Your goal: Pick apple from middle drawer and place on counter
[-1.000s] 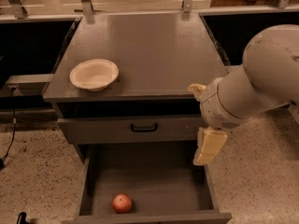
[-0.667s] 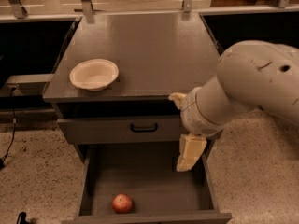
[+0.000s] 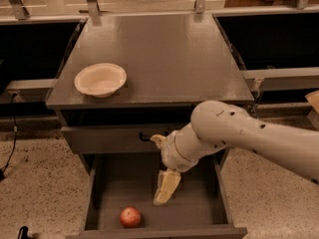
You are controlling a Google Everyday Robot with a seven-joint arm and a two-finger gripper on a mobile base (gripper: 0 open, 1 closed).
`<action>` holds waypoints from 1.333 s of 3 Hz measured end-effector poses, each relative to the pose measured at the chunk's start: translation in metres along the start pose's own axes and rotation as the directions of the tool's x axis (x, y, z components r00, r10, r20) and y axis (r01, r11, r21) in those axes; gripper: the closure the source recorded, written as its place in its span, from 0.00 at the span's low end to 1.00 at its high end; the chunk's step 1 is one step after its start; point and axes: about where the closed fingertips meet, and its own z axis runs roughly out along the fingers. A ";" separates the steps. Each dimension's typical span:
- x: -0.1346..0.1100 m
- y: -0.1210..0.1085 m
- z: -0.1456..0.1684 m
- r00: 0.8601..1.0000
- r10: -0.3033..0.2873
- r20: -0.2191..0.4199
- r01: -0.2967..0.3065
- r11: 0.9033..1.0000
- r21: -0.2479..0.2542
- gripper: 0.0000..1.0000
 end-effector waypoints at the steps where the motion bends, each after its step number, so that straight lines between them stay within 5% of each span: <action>1: 0.011 0.006 0.021 1.000 0.008 0.024 -0.006 0.999 -0.044 0.00; 2: 0.014 0.003 0.033 1.000 0.010 0.008 -0.010 0.999 -0.046 0.00; 4: 0.037 0.009 0.138 0.985 -0.015 0.173 0.018 1.000 -0.015 0.00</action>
Offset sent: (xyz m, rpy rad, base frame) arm 0.0099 0.0121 -0.0504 -0.0116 0.0485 0.0111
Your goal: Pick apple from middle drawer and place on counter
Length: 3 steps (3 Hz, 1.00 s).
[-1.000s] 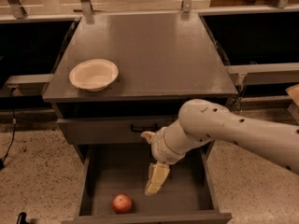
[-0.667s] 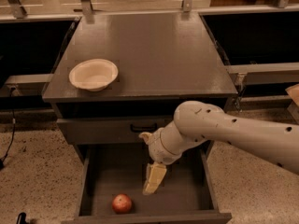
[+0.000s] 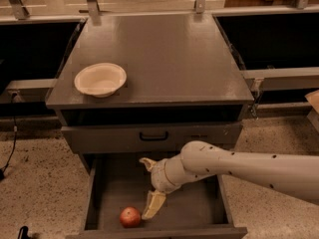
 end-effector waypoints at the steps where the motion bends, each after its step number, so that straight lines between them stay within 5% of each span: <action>1: 0.011 0.006 0.045 0.995 -0.044 0.086 0.045 0.999 -0.017 0.00; 3: 0.049 0.020 0.110 0.981 -0.043 0.190 0.063 0.993 -0.098 0.38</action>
Offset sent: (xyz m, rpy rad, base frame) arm -0.0084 0.0411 -0.1384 0.1977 0.0508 0.1363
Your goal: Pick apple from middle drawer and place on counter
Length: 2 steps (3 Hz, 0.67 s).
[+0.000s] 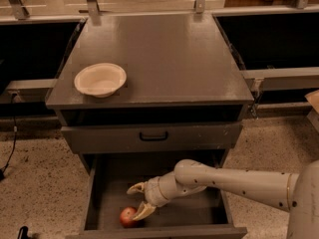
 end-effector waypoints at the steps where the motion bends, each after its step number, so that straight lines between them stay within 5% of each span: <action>1: 0.011 0.005 0.015 1.000 -0.001 0.021 0.001 0.999 -0.046 0.40; 2: 0.015 0.017 0.028 0.999 -0.005 0.033 0.008 0.994 -0.105 0.38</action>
Offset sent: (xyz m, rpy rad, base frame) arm -0.0312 0.0163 -0.0419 0.0113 0.1020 0.1599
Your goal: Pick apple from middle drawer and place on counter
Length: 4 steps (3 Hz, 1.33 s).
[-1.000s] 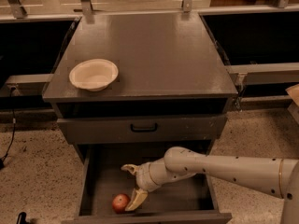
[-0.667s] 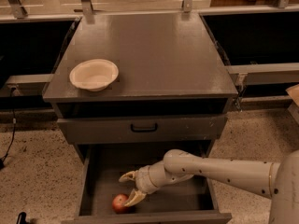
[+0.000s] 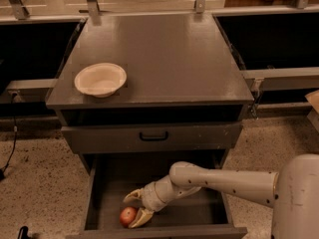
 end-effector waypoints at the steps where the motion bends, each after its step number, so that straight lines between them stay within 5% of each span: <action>1: -0.002 0.007 0.016 1.000 -0.017 0.007 0.018 0.998 -0.061 0.36; 4: 0.019 0.006 0.040 0.999 0.054 -0.001 -0.053 0.995 -0.088 0.38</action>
Offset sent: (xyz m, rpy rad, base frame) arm -0.0072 0.0338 -0.0180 0.0003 0.0289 0.1092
